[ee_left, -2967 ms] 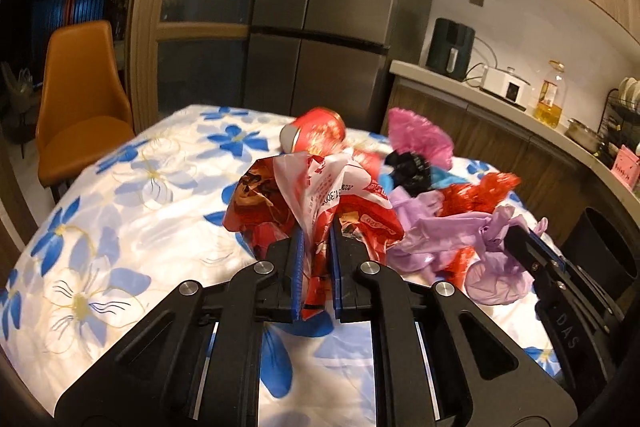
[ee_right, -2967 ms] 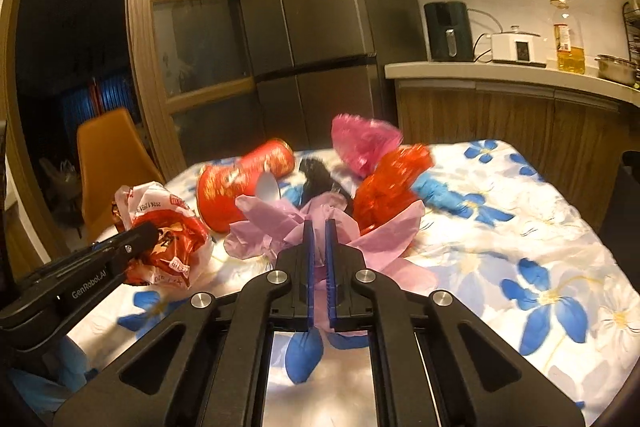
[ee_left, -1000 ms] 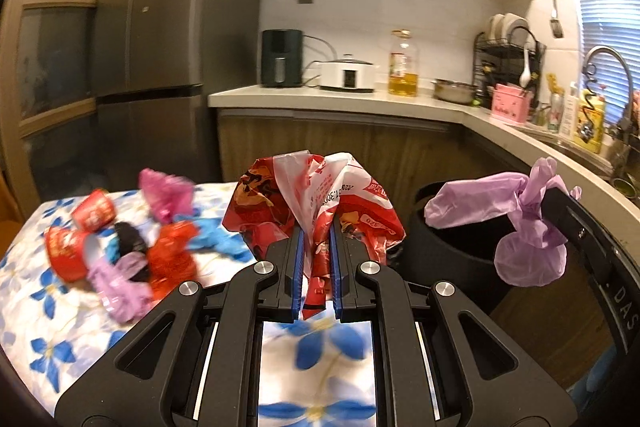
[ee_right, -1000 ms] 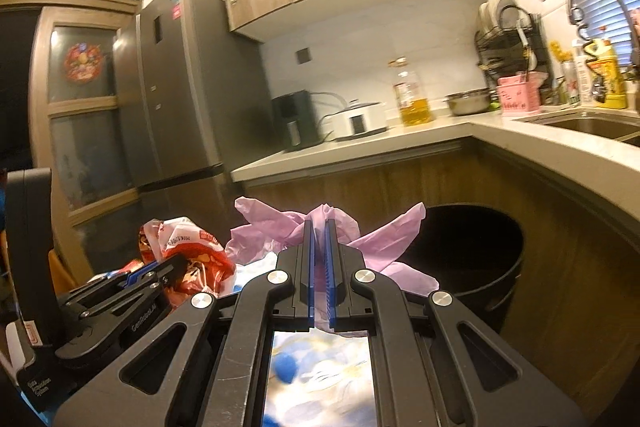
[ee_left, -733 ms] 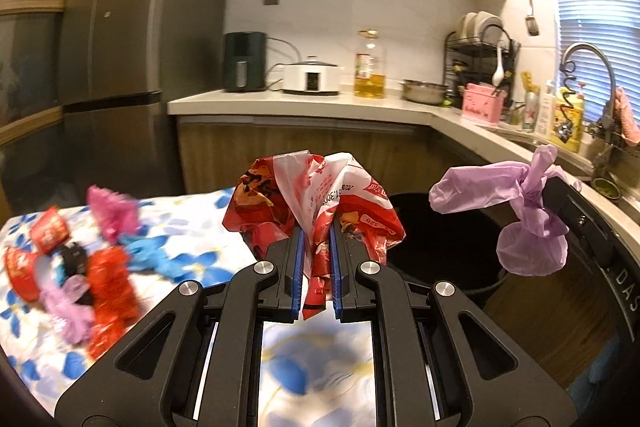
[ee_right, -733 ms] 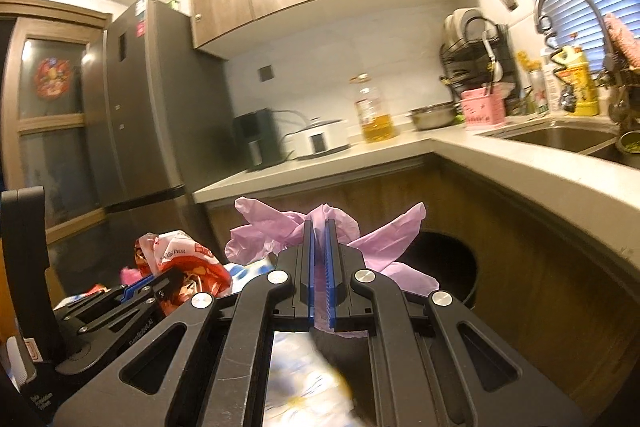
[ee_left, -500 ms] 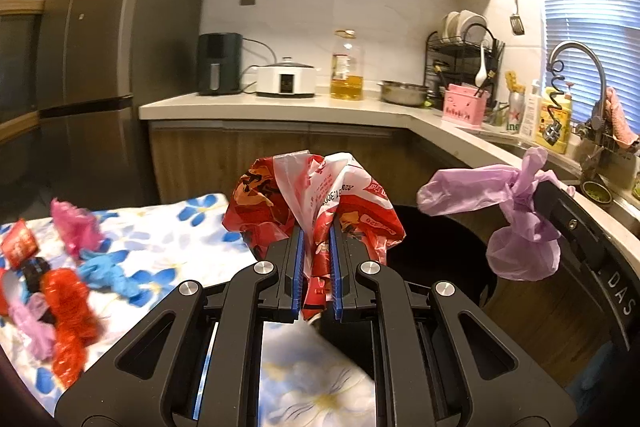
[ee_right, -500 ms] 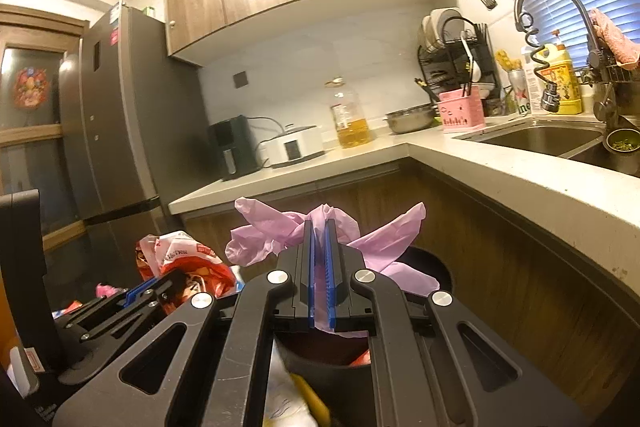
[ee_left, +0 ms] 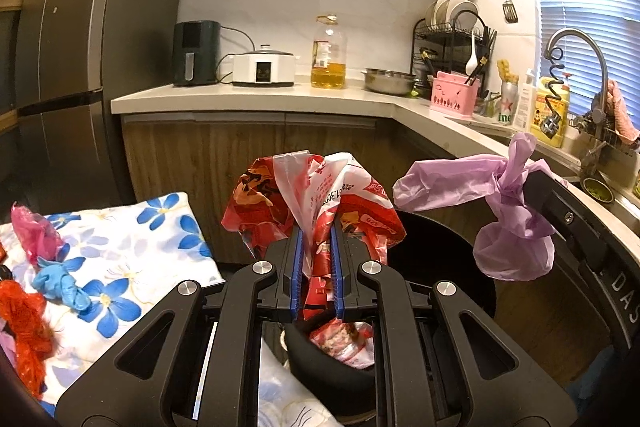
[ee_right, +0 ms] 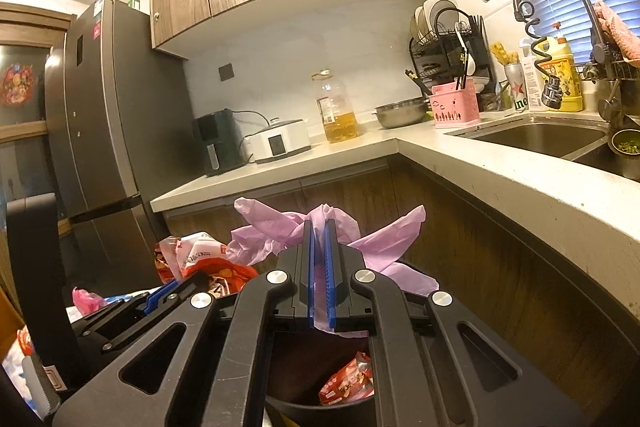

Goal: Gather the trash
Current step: 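Open both tools to drop the bags into the black bin, then move both tools back toward the remaining trash on the table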

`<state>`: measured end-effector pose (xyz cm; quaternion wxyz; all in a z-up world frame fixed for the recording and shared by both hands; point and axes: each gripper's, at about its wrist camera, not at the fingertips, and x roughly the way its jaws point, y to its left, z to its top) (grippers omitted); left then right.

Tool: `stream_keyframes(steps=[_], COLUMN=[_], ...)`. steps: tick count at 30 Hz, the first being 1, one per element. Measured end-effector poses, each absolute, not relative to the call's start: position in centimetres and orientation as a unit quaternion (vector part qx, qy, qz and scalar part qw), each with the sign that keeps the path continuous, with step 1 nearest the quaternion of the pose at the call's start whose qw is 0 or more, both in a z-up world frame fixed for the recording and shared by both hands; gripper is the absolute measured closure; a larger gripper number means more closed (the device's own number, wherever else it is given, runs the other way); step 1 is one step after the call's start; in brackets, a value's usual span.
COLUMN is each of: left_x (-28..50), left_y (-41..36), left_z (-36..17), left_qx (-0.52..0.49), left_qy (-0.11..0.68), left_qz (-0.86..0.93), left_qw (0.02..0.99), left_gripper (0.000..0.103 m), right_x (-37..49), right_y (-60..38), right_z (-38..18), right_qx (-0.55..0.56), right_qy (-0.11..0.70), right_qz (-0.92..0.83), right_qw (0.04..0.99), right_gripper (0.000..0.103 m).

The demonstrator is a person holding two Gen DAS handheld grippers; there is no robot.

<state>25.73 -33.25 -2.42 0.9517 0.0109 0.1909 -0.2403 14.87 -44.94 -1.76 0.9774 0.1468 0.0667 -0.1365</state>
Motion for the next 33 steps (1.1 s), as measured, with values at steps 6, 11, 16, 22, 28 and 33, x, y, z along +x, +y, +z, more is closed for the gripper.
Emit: stream_keyframes(steps=[6,11,16,22,28,33], left_x=[26.5,26.9,27.2,27.4,26.9,26.0], left_y=[-33.9,-34.1,-33.8,-32.9,-31.8,-30.4], left_z=[-3.0,-3.5,-3.9,-4.0,-3.9,-3.6], left_qx=[0.013,0.022,0.021,0.000,-0.009,-0.018], left_qy=[0.193,0.195,0.197,0.200,0.199,0.199], left_qz=[-0.248,-0.255,-0.259,-0.253,-0.245,-0.229], left_qw=[0.949,0.947,0.945,0.947,0.949,0.953], left_gripper=[0.090,0.085,0.057,0.036,0.033,0.029], right_x=[15.8,16.4,16.5,16.1,15.5,14.9], right_y=[-45.5,-45.7,-46.2,-46.1,-45.9,-45.2], right_z=[-2.1,-2.3,-2.4,-2.5,-2.4,-2.2], right_qx=[0.148,0.151,0.155,0.156,0.156,0.147], right_qy=[0.073,0.078,0.079,0.082,0.080,0.080], right_qz=[-0.129,-0.124,-0.126,-0.135,-0.140,-0.144], right_qw=[0.978,0.978,0.977,0.975,0.974,0.975], right_gripper=[0.096,0.089,0.078,0.069,0.058,0.054])
